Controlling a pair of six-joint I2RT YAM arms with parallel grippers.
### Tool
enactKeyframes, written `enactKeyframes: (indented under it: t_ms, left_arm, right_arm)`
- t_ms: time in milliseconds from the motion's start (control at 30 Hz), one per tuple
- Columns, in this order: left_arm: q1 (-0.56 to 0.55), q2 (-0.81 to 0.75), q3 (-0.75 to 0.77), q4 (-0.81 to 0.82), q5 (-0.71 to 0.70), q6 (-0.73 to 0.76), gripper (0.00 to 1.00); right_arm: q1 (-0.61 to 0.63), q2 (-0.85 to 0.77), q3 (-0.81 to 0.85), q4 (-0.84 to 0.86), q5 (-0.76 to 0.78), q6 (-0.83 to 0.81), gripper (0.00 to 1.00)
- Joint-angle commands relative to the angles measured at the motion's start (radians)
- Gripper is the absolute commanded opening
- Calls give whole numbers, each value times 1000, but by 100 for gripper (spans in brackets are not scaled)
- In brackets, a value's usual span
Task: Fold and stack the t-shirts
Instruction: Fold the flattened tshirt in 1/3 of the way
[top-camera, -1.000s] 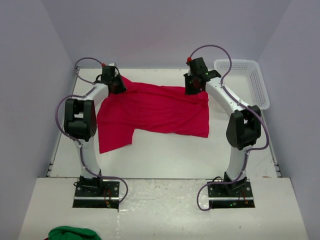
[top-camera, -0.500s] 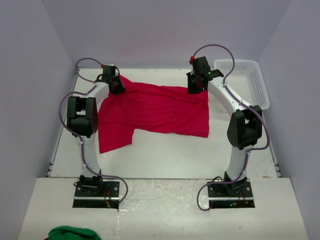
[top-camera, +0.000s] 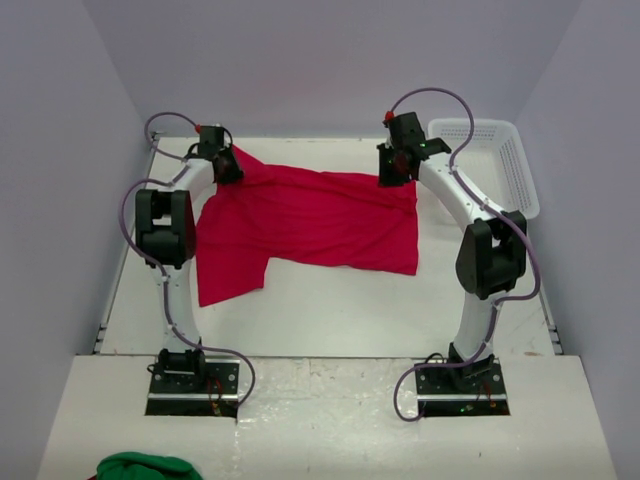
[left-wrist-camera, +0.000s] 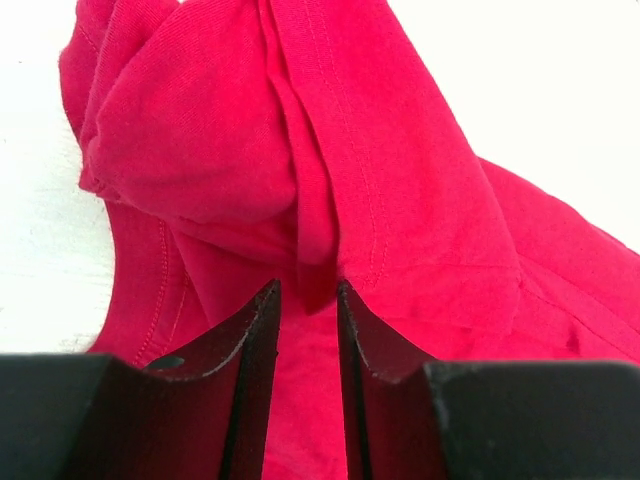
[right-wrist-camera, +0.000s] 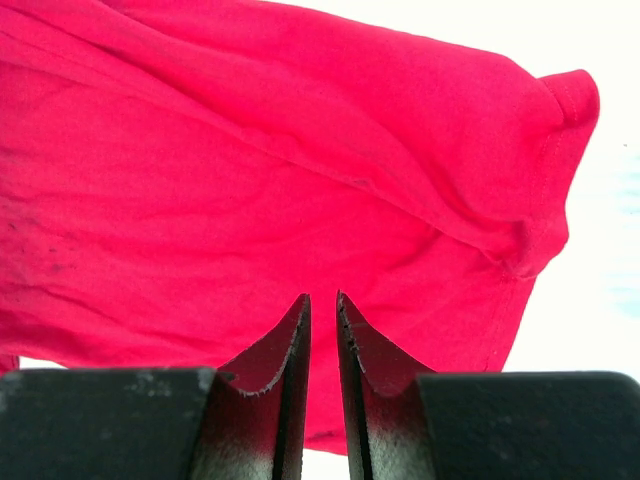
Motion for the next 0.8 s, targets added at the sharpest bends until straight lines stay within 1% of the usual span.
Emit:
enactKeyframes:
  t_ms: [0, 233, 467, 767]
  left_arm:
    - [11, 9, 47, -6, -5, 18, 31]
    - [13, 51, 76, -6, 38, 18, 31]
    - [13, 52, 56, 29, 123, 17, 32]
    - [14, 72, 82, 19, 124, 17, 32]
  right_arm:
    - [-5, -56, -5, 24, -2, -10, 18]
    - [-6, -54, -2, 27, -2, -10, 18]
    - [-6, -45, 3, 30, -28, -5, 18]
    - [-6, -51, 3, 30, -24, -5, 18]
